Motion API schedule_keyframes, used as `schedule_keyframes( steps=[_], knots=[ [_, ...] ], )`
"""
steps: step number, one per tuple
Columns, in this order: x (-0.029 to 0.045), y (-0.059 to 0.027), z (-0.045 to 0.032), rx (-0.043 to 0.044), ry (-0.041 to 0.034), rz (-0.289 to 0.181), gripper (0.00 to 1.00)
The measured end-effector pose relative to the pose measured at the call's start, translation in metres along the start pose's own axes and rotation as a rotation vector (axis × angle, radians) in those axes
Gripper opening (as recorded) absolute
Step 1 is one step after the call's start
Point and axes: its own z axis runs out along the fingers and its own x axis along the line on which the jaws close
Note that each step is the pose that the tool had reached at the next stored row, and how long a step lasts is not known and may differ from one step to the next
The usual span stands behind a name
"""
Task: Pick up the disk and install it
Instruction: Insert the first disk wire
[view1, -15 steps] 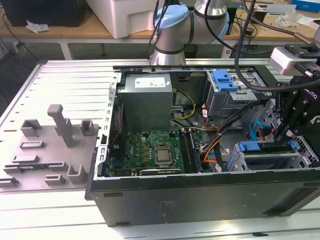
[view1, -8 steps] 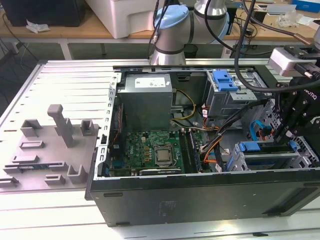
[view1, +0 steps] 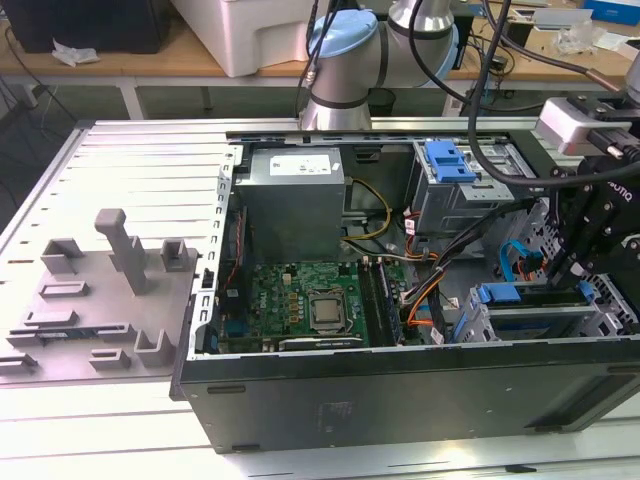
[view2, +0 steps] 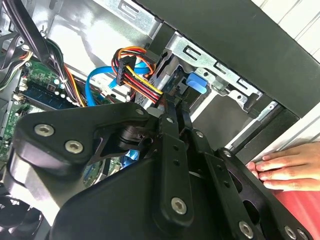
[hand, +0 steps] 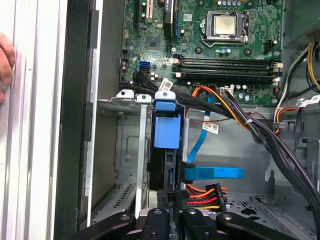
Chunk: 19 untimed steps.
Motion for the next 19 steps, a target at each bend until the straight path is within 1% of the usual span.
schedule_keyframes(
  steps=[15,17,18,19],
  knots=[
    [-0.0002,-0.0004,0.0024,0.0,-0.0001,0.0,0.17],
    [-0.0001,-0.0004,0.0013,0.0,-0.0008,0.0,0.17],
    [0.0001,-0.0003,-0.001,0.0,-0.0001,0.0,0.17],
    [0.0,-0.0003,-0.0008,0.0,0.0,0.0,0.17]
  ],
)
